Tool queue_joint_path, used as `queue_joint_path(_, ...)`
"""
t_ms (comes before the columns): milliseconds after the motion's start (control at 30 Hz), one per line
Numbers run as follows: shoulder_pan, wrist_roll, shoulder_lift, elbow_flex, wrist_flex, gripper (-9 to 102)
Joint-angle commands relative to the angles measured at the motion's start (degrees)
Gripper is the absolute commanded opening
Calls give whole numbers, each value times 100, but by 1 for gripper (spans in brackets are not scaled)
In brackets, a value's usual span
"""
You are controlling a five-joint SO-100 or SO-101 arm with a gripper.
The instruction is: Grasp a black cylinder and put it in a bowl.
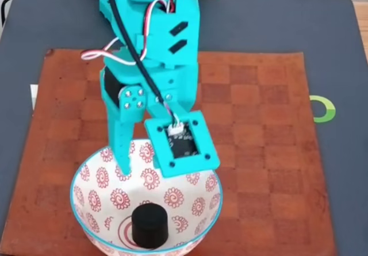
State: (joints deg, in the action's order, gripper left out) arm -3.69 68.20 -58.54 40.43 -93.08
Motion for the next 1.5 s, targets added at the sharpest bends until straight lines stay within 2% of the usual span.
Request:
queue_joint_path(0,62,26,-694,0,-26,0)
queue_joint_path(567,360,800,-4271,4597,70,0)
queue_joint_path(1200,255,1767,-8710,8376,79,0)
queue_joint_path(1467,-88,2268,-10802,9756,563,0)
